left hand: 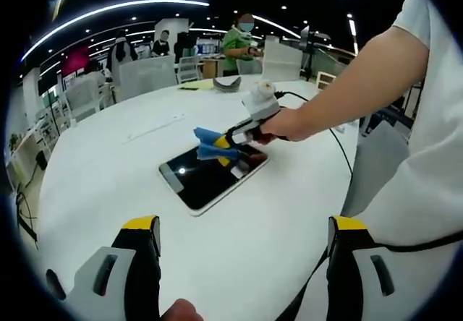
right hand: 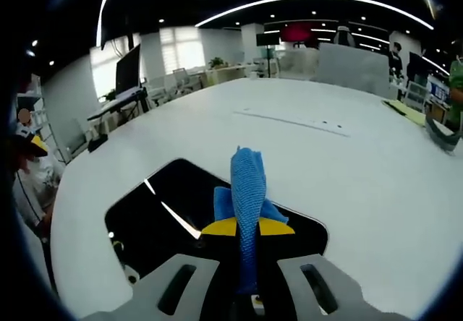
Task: Wipe the mirror surface with the cleaning cloth until all visible marks leave the cleaned area.
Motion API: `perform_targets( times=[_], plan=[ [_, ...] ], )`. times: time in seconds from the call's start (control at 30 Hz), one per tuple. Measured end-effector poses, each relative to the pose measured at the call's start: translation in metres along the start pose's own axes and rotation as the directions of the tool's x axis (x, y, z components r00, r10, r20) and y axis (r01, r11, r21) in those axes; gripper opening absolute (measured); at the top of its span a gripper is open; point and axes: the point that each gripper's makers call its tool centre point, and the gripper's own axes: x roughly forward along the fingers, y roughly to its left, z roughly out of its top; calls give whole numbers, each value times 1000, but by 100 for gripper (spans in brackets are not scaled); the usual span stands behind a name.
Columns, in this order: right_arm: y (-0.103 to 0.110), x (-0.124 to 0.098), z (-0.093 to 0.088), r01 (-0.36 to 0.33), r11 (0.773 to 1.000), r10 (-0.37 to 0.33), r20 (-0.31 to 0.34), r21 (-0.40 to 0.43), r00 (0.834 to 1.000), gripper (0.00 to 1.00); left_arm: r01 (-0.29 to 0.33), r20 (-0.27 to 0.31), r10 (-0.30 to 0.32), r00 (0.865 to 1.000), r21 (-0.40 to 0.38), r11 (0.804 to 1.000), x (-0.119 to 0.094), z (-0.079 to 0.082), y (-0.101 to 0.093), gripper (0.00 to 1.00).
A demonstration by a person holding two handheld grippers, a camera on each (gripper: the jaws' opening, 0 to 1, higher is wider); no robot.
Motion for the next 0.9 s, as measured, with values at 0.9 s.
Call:
perform_targets(
  times=[0.9],
  plan=[
    [-26,-26,-14,59,998,-59,-17,3,998,3,4,3,-4,1000,16,1000,2,1,3,99]
  ],
)
